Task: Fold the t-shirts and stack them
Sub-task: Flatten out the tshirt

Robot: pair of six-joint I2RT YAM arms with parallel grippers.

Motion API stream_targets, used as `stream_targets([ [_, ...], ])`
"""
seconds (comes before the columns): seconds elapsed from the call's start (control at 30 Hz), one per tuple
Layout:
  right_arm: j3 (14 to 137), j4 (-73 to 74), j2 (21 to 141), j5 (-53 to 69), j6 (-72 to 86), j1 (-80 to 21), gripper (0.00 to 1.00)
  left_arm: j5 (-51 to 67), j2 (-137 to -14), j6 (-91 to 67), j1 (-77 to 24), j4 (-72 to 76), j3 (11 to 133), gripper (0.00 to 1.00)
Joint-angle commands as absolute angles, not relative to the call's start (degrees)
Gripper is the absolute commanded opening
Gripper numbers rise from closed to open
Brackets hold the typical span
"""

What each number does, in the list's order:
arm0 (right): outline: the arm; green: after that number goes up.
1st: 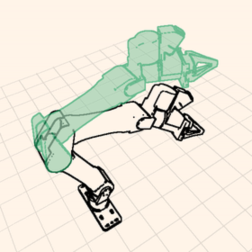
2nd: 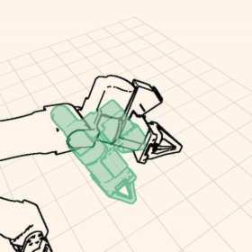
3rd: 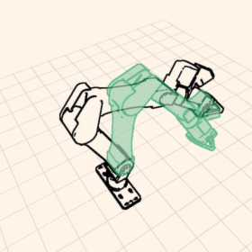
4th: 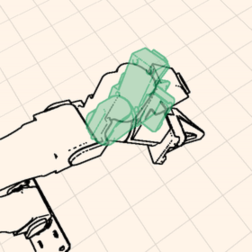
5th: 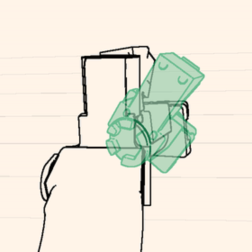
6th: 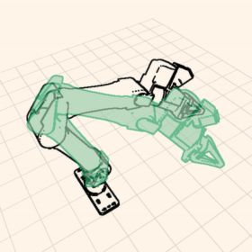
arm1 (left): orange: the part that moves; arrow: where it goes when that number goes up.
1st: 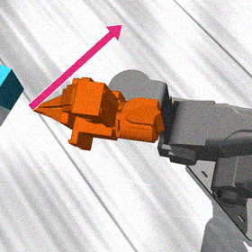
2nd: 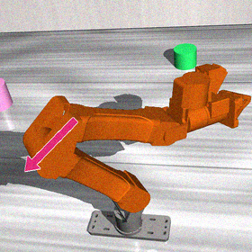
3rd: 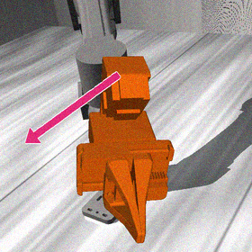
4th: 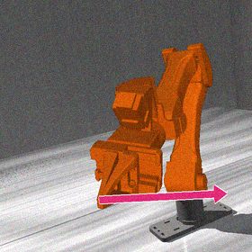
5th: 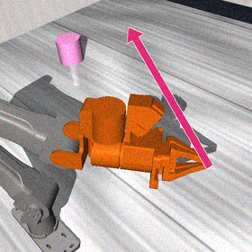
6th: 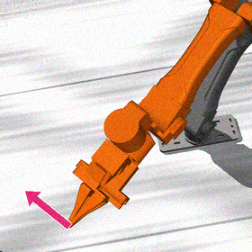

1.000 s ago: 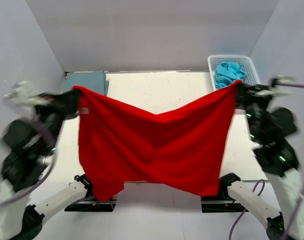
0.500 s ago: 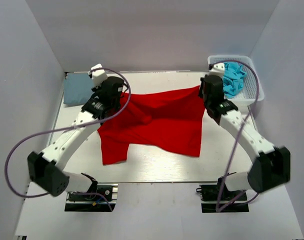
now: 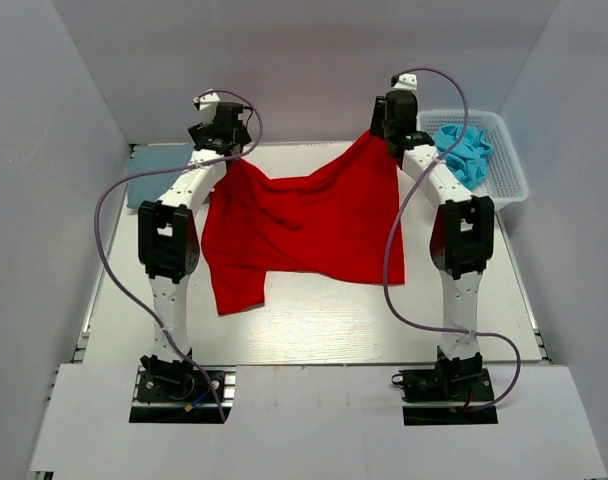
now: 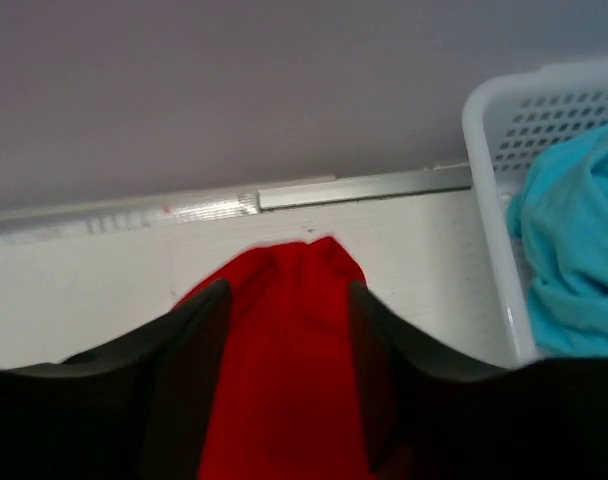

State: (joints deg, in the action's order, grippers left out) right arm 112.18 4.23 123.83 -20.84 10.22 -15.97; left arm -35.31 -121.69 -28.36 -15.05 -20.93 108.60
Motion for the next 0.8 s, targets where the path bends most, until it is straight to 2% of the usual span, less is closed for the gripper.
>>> stream_targets([
  [0.0, 120.1, 12.1, 124.9, -16.1, 8.2, -15.5, 0.61, -28.6, -123.7, -28.7, -12.8, -29.2, 119.2, 1.0],
  [0.03, 118.1, 12.7, 123.8, -14.5, 7.7, -15.6, 0.7, -27.2, -123.7, -28.7, -12.3, -31.2, 120.1, 1.0],
  [0.07, 114.4, 12.7, 121.1, -13.8, 7.7, -15.8, 0.89, -25.7, -122.9, -28.7, -12.3, -31.2, 118.9, 1.0],
  [0.1, 109.9, 12.7, 119.5, -11.4, 8.3, -15.8, 0.9, -23.1, -120.4, -28.7, -12.3, -31.2, 117.6, 1.0],
  [0.27, 93.7, 15.9, 103.0, -8.1, 11.5, -16.2, 0.9, -15.7, -107.4, -28.7, -12.3, -32.3, 101.2, 1.0],
  [0.3, 86.8, 16.8, 101.3, -7.0, 11.9, -15.9, 0.9, -13.2, -104.9, -29.2, -12.8, -32.9, 94.9, 1.0],
  [0.43, 74.6, 22.3, 89.8, -4.5, 13.7, -15.6, 0.89, -4.9, -91.1, -32.6, -13.4, -31.6, 76.3, 1.0],
  [0.57, 63.0, 25.5, 85.3, -0.8, 14.9, -15.5, 0.89, 8.6, -81.4, -36.4, -13.4, -27.9, 60.8, 1.0],
  [0.67, 58.2, 24.5, 85.5, 4.2, 14.8, -15.4, 0.9, 14.1, -77.2, -37.5, -14.0, -26.0, 52.1, 1.0],
  [0.77, 56.0, 22.0, 86.8, 6.5, 14.2, -15.3, 0.9, 14.8, -75.1, -38.1, -14.0, -26.0, 46.7, 1.0],
])
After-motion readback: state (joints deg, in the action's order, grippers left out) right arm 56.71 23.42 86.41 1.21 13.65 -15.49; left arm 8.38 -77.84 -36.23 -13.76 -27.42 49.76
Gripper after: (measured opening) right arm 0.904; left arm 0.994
